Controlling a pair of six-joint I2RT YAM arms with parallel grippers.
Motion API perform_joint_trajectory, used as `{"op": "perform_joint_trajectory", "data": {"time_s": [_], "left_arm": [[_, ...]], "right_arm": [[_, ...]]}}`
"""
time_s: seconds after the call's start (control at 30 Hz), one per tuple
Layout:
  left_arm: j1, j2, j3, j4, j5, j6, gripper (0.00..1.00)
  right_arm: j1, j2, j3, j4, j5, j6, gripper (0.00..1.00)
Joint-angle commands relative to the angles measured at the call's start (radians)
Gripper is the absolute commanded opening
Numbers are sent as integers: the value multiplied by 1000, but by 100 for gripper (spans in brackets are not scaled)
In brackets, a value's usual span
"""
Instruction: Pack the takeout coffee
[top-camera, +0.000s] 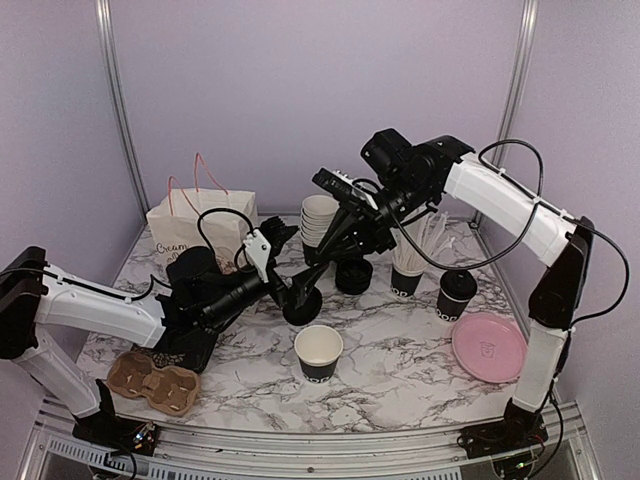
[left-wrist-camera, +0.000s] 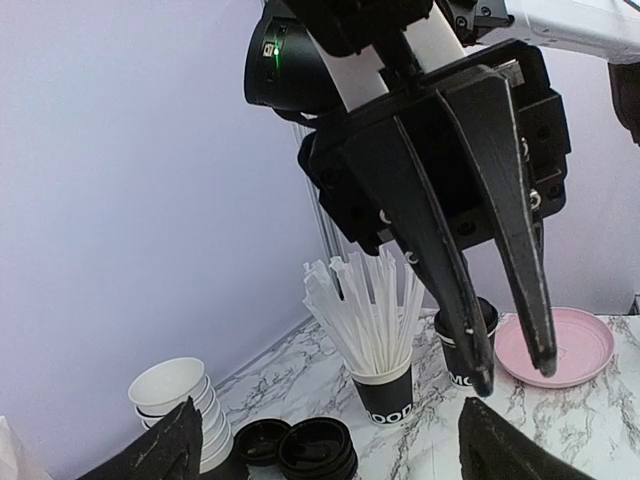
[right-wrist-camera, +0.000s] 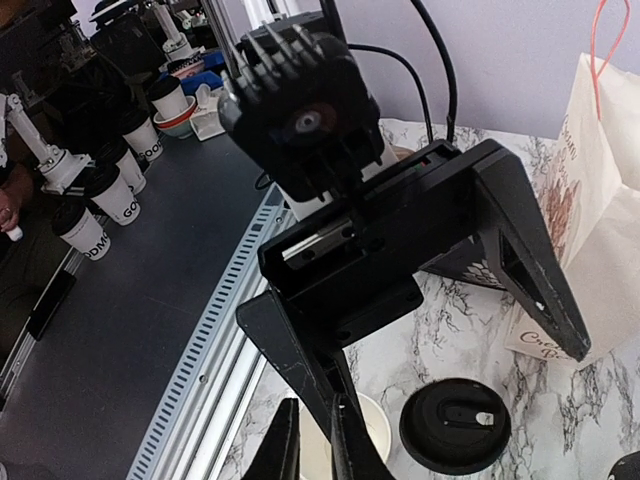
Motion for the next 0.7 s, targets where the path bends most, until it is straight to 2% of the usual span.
{"op": "perform_joint_trajectory", "data": {"time_s": [0.0, 0.1, 0.2, 0.27, 0.37, 0.47, 0.6, 0.67], "left_arm": [[5, 15, 11, 81, -41, -17, 88], [5, 15, 1, 64, -109, -19, 90], [5, -32, -17, -10, -171, -80, 91], [6, -77, -17, -112, -220, -127, 93], [6, -153, 1, -295, -263, -174, 93], [7, -214, 42, -515, -291, -252, 93], [7, -225, 184, -998, -284, -364, 89], [9, -199, 261, -1215, -278, -404, 85]], "right_arm": [[2, -29, -15, 5, 13, -9, 12], [-13, -24, -35, 26, 63, -2, 12], [-58, -31, -84, 72, 110, 34, 18], [-100, -44, -134, 132, 157, 75, 23], [-115, -77, -229, 242, 308, 121, 31], [-105, -81, -287, 286, 396, 125, 38], [-74, -60, -316, 267, 456, 101, 42], [-48, -63, -342, 285, 538, 91, 43]]}}
